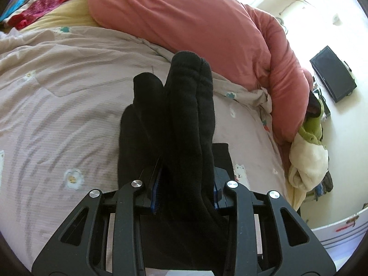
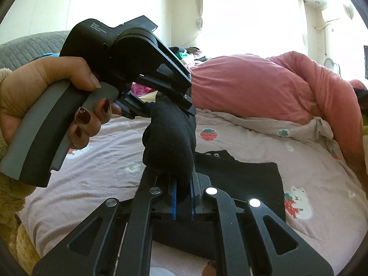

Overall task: Fold small clothes
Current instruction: 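Carry the lifted edge over onto the rest of the shirt with both tools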

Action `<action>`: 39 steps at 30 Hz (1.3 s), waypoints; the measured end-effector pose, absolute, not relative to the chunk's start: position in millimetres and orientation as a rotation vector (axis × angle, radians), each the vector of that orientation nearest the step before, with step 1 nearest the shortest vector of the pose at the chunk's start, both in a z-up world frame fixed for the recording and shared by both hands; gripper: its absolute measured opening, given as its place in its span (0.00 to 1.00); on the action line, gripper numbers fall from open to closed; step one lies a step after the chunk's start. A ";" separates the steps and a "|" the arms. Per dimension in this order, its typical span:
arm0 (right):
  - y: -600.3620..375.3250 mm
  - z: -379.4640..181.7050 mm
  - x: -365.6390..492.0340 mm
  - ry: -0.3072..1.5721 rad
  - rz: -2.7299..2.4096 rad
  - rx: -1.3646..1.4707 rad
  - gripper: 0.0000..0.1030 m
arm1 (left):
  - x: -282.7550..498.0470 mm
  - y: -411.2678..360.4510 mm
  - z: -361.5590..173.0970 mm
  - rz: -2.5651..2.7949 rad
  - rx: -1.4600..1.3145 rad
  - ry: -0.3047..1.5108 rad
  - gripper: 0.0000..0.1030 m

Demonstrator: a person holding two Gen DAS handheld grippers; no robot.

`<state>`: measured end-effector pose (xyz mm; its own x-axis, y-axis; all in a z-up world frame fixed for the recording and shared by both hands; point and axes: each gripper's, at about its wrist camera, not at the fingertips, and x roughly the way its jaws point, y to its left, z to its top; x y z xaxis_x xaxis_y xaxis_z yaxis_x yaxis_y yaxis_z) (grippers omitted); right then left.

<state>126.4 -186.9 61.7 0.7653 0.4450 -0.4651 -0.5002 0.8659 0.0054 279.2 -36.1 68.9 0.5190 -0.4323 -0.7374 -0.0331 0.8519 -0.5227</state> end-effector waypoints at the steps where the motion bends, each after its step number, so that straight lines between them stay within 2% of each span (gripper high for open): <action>1: -190.2 60.5 126.2 0.476 0.511 -0.117 0.07 | 279.9 -40.4 68.4 -0.255 -0.514 1.010 0.23; 39: -267.1 10.4 145.6 0.608 0.425 0.004 0.07 | 316.5 -151.0 13.7 -0.283 -0.377 1.181 0.24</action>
<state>145.6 -267.1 10.4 0.7372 0.3886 -0.5527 -0.3861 0.9136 0.1274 316.5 -151.0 13.7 0.3568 -0.4068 -0.8410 0.0181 0.9031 -0.4291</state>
